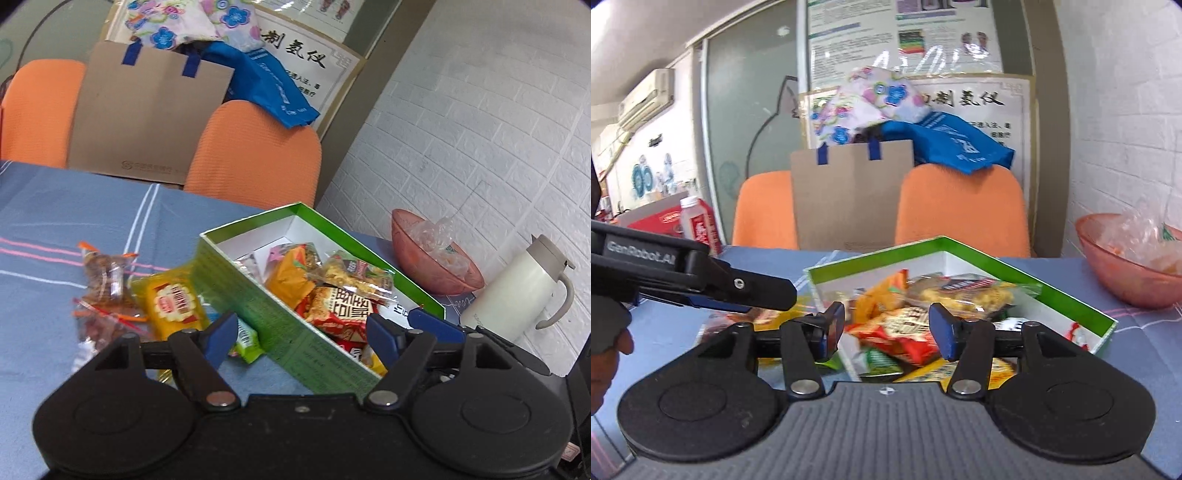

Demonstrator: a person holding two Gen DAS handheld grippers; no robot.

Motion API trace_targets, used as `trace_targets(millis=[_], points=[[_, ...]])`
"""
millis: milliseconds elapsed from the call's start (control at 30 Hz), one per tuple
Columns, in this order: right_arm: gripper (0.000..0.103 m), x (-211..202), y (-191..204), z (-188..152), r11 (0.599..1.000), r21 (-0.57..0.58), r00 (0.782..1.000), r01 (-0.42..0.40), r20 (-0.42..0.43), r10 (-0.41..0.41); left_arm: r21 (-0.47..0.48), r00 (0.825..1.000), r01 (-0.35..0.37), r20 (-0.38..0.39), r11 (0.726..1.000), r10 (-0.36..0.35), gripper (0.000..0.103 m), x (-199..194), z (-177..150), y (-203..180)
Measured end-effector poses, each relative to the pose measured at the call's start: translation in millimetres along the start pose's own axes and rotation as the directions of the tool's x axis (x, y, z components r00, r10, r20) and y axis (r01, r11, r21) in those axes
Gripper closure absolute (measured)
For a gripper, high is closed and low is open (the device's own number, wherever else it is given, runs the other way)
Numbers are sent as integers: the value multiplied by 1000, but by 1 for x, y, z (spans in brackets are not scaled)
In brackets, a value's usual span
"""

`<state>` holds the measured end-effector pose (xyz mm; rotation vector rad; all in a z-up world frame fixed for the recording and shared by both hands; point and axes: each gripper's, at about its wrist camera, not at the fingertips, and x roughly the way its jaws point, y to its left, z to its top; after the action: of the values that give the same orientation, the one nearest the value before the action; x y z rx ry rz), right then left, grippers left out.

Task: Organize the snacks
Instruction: 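Move both grippers back toward the remaining snack pile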

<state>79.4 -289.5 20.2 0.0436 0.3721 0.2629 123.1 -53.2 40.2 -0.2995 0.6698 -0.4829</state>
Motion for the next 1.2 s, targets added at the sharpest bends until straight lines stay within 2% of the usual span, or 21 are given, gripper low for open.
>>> trace_targets(millis=[200, 300, 467, 600, 733, 833, 1033, 1167, 1200], points=[[11, -1, 30, -1, 998, -43, 999, -51, -2, 51, -33, 999, -38, 2, 999, 38, 0, -15, -6, 24], [4, 2, 45, -4, 995, -61, 997, -79, -14, 78, -47, 998, -62, 4, 997, 62, 0, -23, -9, 39], [0, 9, 65, -11, 990, -79, 992, -114, -57, 110, -75, 990, -135, 27, 988, 137, 0, -43, -11, 73], [0, 16, 76, -22, 987, -66, 984, -148, -109, 140, -104, 987, -159, 21, 982, 162, 0, -54, -12, 98], [0, 23, 87, -34, 981, -39, 970, -191, -158, 183, -87, 986, -167, -5, 982, 167, 0, -54, -16, 110], [0, 28, 97, -43, 968, -27, 950, -249, -201, 239, -91, 985, -171, -34, 981, 169, 0, -49, -20, 118], [0, 50, 131, -46, 928, -95, 911, -360, -249, 328, -111, 991, -136, -20, 985, 134, 0, -69, -32, 126], [0, 66, 139, -45, 916, -122, 904, -381, -256, 342, -110, 991, -132, -33, 985, 129, 0, -76, -38, 129], [2, 68, 139, -45, 914, -112, 895, -389, -279, 347, -104, 991, -135, -32, 985, 132, 0, -76, -38, 130]])
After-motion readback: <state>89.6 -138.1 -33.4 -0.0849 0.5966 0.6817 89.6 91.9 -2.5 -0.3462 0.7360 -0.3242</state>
